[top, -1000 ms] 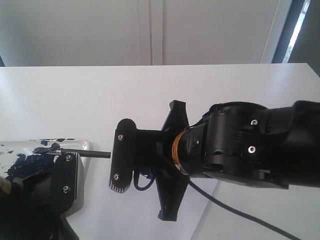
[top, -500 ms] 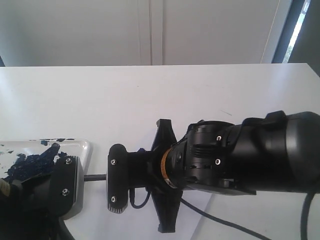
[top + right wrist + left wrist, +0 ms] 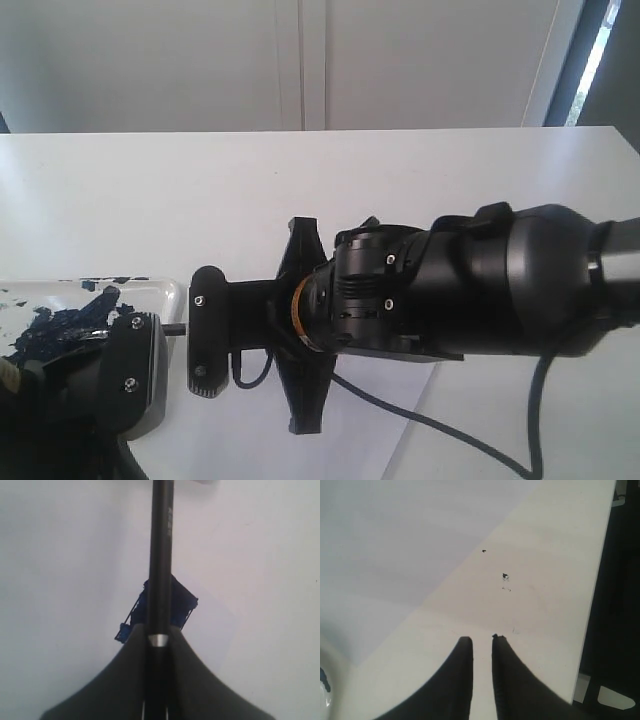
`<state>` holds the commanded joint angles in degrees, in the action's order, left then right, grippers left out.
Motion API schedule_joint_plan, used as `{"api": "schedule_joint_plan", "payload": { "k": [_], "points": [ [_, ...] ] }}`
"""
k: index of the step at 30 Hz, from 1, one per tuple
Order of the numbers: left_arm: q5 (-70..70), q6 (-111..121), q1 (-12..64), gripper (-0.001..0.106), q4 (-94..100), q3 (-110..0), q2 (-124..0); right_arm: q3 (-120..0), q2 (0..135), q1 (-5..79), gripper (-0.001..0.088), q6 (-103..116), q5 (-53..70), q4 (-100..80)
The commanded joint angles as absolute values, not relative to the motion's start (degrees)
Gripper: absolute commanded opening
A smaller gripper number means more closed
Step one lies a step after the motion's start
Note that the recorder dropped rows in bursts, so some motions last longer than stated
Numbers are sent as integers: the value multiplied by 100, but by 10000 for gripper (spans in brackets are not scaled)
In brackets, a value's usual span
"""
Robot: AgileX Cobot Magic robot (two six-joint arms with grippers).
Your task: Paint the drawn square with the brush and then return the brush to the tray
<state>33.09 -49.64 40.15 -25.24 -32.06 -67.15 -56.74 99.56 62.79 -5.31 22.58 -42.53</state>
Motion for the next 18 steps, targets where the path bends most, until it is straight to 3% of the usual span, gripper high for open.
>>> {"api": "schedule_joint_plan", "payload": {
  "k": [12, 18],
  "points": [
    [3309, -4964, 4015, 207, -2524, -3206, -6715, -5674, 9938, 6279, 2, -479, 2060, -4229],
    [3309, -4964, 4015, 207, -2524, -3206, -6715, -5674, 9938, 6279, 121, -420, 2070, -4215]
  ]
}}
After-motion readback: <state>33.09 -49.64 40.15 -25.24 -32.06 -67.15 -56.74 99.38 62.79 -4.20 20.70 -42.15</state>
